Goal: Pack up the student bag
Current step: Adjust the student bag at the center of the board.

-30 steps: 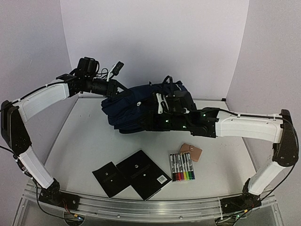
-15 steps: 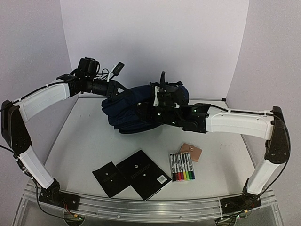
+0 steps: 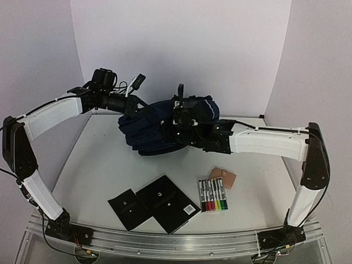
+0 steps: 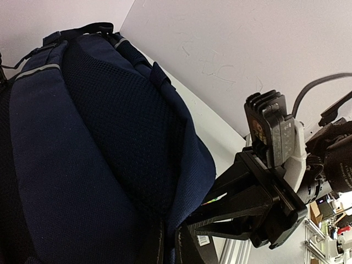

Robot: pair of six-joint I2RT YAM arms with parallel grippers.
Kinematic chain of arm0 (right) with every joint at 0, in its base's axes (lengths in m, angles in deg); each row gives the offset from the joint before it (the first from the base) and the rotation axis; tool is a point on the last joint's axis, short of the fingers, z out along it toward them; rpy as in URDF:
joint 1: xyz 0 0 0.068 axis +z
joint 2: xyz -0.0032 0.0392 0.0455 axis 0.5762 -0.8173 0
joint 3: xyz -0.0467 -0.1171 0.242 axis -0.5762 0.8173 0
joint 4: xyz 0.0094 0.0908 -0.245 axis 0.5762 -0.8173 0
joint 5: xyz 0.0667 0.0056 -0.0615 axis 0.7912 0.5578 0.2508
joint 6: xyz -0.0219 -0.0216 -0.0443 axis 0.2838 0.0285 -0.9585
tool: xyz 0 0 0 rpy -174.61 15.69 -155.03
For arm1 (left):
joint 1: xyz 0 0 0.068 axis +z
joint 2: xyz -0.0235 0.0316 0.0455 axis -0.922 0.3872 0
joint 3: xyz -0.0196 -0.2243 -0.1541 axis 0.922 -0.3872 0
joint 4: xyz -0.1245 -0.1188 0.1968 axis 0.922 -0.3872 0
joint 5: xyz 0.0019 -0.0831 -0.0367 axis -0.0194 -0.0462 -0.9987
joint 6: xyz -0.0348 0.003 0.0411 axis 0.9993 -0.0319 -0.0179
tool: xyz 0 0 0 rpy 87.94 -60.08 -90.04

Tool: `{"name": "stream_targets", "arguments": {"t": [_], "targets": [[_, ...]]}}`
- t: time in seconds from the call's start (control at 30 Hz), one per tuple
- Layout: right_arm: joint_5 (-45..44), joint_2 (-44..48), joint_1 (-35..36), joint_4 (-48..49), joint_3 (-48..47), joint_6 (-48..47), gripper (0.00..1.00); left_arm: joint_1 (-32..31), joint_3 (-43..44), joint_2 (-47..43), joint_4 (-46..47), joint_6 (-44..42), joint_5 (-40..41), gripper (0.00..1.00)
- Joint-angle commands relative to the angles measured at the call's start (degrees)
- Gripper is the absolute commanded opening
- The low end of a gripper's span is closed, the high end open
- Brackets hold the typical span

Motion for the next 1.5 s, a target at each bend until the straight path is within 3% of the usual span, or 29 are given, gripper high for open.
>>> {"name": "stream_targets", "arguments": {"t": [0.0,0.1,0.13,0.27,0.33,0.4,0.63,0.83,0.93,1.07,1.17,1.4,1.47], "targets": [[-3.87,-0.71,-0.38,0.7,-1.83,0.39,0.02,-0.52,3.09,-0.78,2.21,-0.93,-1.9,0.0],[-3.57,-0.49,-0.38,0.7,-0.45,1.54,0.0,-0.4,2.37,-1.1,1.78,-0.65,-1.14,0.01],[-2.86,-0.5,-0.48,0.84,0.03,2.17,0.0,-0.4,1.98,-1.27,1.48,-0.21,-0.23,0.07],[0.5,-0.83,-0.96,2.76,2.49,4.42,0.0,-0.27,-2.44,-4.65,1.81,6.07,10.02,0.54],[3.98,-0.71,-1.76,6.17,4.78,6.07,0.0,0.12,-7.88,-7.71,3.92,11.32,15.55,0.71],[7.24,-0.54,-2.49,9.4,7.55,7.86,0.0,0.67,-13.89,-11.22,7.28,17.77,21.33,0.8],[11.94,-1.84,-2.84,12.83,10.94,10.19,0.0,1.99,-34.85,-22.34,15.85,39.06,31.88,0.92],[13.79,-2.3,-2.81,14.42,12.61,11.21,0.0,2.48,-42.84,-21.58,27.15,48.54,29.62,0.95],[14.26,-2.18,-2.82,14.82,12.82,11.38,0.0,2.5,-43.86,-19.64,30.94,50.39,28.39,0.92],[14.6,-1.94,-2.83,15.35,13.17,11.5,0.0,2.5,-43.37,-16.23,33.99,51.53,26.52,0.78],[14.71,-1.4,-2.84,15.86,13.85,11.68,0.0,2.5,-43.33,-13.38,37.17,53.11,25.09,0.6],[14.7,1.7,-2.84,16.17,17.89,13.02,0.0,3.37,-42.2,-10.7,39.6,53.25,27.01,0.05],[14.89,3.03,-2.79,16.24,20.51,13.89,0.0,5.07,-41.02,-10.9,38.29,52.21,27.06,0.0]]}}
